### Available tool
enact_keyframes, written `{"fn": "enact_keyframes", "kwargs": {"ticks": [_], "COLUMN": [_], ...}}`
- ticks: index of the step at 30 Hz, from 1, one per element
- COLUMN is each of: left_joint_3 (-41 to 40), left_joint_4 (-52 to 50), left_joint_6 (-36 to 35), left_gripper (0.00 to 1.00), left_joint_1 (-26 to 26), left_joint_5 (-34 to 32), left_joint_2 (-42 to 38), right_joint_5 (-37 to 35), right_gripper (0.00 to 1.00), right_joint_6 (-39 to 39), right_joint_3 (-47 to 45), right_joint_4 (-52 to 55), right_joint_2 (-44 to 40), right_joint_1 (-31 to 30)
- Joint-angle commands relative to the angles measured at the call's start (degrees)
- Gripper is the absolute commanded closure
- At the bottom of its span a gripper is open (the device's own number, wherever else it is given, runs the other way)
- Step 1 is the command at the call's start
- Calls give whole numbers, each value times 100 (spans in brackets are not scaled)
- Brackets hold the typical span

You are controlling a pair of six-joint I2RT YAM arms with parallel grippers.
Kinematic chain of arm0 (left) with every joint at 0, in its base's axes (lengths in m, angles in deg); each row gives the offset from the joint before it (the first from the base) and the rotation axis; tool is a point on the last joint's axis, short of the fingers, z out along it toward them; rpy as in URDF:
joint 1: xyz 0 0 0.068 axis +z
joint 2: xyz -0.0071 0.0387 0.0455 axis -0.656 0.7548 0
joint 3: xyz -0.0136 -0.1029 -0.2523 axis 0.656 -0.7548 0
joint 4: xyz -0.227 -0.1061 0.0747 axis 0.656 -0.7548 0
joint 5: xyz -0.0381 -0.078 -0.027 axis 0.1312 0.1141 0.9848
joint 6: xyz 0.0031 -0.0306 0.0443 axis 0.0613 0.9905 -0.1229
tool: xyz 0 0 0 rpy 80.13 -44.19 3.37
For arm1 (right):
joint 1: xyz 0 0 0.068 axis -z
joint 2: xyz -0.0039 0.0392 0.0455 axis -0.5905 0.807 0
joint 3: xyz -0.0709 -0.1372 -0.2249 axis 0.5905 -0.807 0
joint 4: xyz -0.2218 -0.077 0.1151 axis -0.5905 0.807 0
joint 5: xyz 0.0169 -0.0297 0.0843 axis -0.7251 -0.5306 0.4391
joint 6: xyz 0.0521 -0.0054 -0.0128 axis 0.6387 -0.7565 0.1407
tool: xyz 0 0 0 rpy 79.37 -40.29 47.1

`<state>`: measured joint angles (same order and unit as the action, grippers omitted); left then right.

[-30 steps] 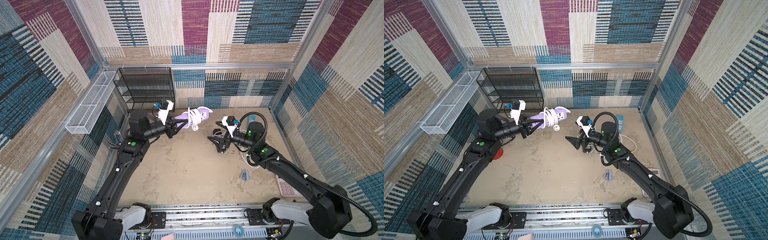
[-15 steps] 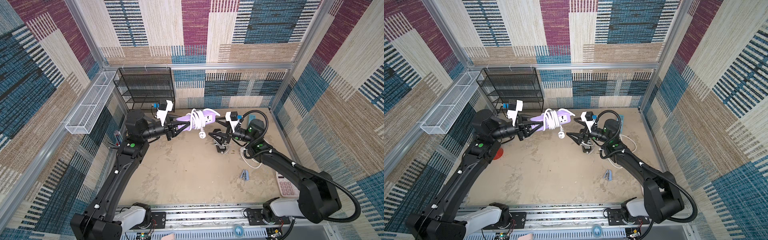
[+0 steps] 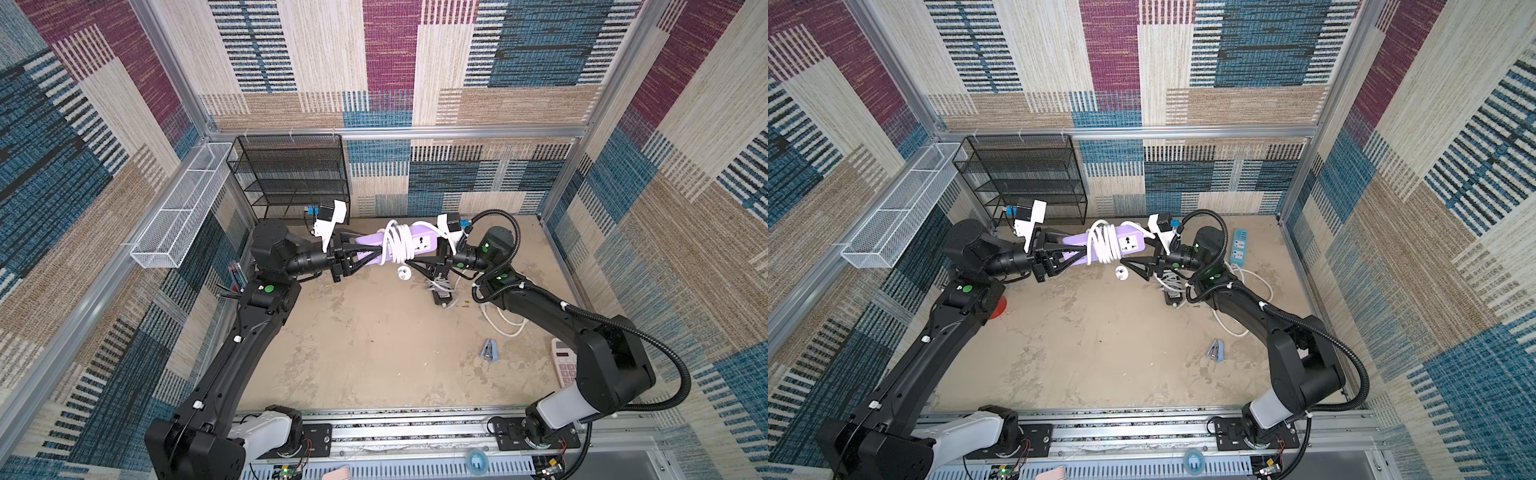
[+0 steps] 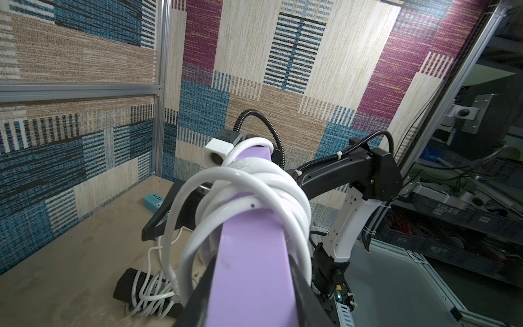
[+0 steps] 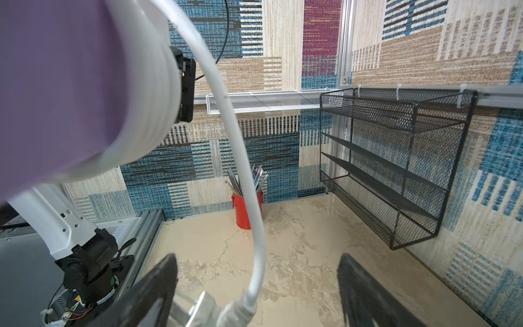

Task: Unwrap the cord wrapped around the power strip
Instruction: Unwrap the power cord from the power strip.

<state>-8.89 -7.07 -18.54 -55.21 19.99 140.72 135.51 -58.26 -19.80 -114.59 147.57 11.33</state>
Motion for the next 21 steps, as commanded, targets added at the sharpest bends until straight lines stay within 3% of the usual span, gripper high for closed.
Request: {"fn": "enact_keyframes", "kwargs": {"ticks": [1, 4, 10, 13, 21], "left_joint_3": [-12, -24, -45, -73, -102], "left_joint_4": [556, 553, 553, 553, 243], "left_joint_6": [178, 180, 162, 136, -134], "left_gripper": [100, 100, 100, 100, 100], "left_joint_1": [1, -8, -28, -35, -54], "left_joint_5": [170, 213, 270, 275, 345], "left_joint_2": [3, 22, 32, 34, 30], "right_joint_5": [127, 158, 154, 68, -272], "right_gripper": [18, 29, 79, 98, 100], "right_joint_6": [153, 175, 182, 89, -316], "right_joint_3": [206, 376, 497, 541, 899], "right_joint_4": [-255, -255, -200, -57, 658], "right_joint_2": [148, 288, 361, 310, -50], "right_joint_1": [-76, -115, -124, -116, 310]}}
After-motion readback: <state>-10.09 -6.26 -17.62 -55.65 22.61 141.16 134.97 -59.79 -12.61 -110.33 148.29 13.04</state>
